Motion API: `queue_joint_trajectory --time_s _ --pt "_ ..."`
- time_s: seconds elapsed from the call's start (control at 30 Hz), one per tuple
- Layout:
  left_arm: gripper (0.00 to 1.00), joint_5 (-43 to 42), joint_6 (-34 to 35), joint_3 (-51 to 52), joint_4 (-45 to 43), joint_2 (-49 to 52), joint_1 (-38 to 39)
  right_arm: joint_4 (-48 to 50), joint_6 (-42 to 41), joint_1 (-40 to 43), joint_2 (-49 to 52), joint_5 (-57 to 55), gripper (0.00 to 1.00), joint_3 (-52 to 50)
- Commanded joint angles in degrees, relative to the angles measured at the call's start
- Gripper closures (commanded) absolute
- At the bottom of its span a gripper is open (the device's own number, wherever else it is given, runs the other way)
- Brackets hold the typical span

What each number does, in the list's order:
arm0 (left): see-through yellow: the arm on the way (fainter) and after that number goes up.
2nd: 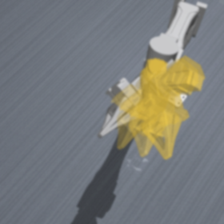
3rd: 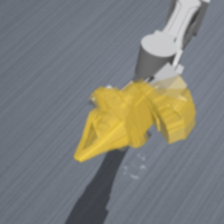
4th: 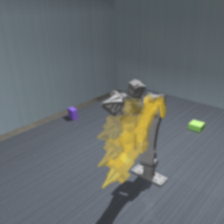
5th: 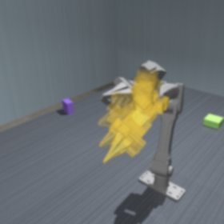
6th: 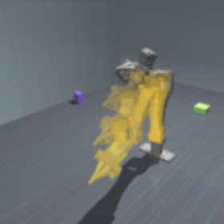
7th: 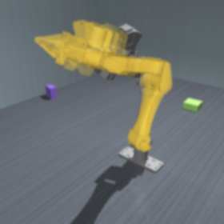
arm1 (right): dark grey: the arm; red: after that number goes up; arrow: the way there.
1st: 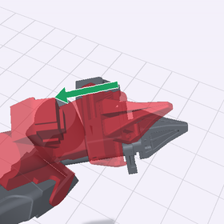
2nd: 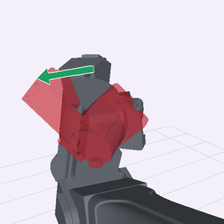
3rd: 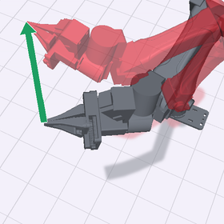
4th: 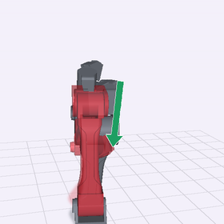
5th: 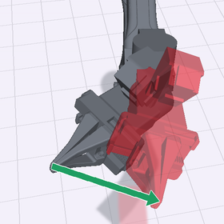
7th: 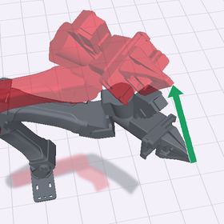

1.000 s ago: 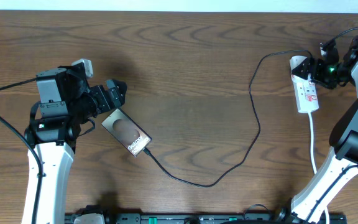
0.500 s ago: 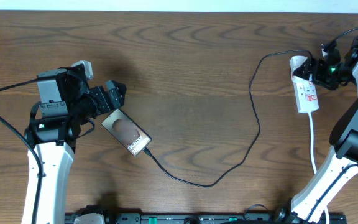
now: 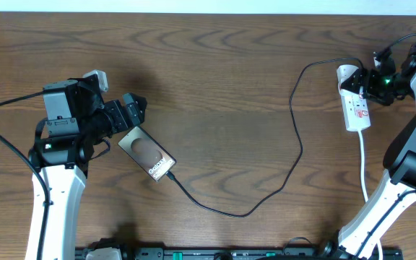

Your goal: Plug charger to phone and switch on socket

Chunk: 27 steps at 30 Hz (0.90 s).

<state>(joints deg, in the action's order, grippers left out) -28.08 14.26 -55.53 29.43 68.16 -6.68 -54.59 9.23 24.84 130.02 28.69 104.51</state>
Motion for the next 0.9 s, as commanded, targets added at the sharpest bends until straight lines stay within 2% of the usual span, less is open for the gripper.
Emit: queue_joint_trajectory --time_s 0.0,0.5,0.87 --pt "0.02 0.79 -1.18 -1.16 0.09 0.33 0.13 -0.68 -0.85 -0.20 1.36 3.26 0.15 0.37" --pt "0.02 0.76 -1.18 -1.16 0.11 0.33 0.13 -1.01 -1.09 -0.26 1.36 6.38 0.16 0.31" --pt "0.02 0.76 -1.18 -1.14 0.11 0.33 0.13 1.20 -1.55 -1.16 1.36 6.43 0.16 -3.32"
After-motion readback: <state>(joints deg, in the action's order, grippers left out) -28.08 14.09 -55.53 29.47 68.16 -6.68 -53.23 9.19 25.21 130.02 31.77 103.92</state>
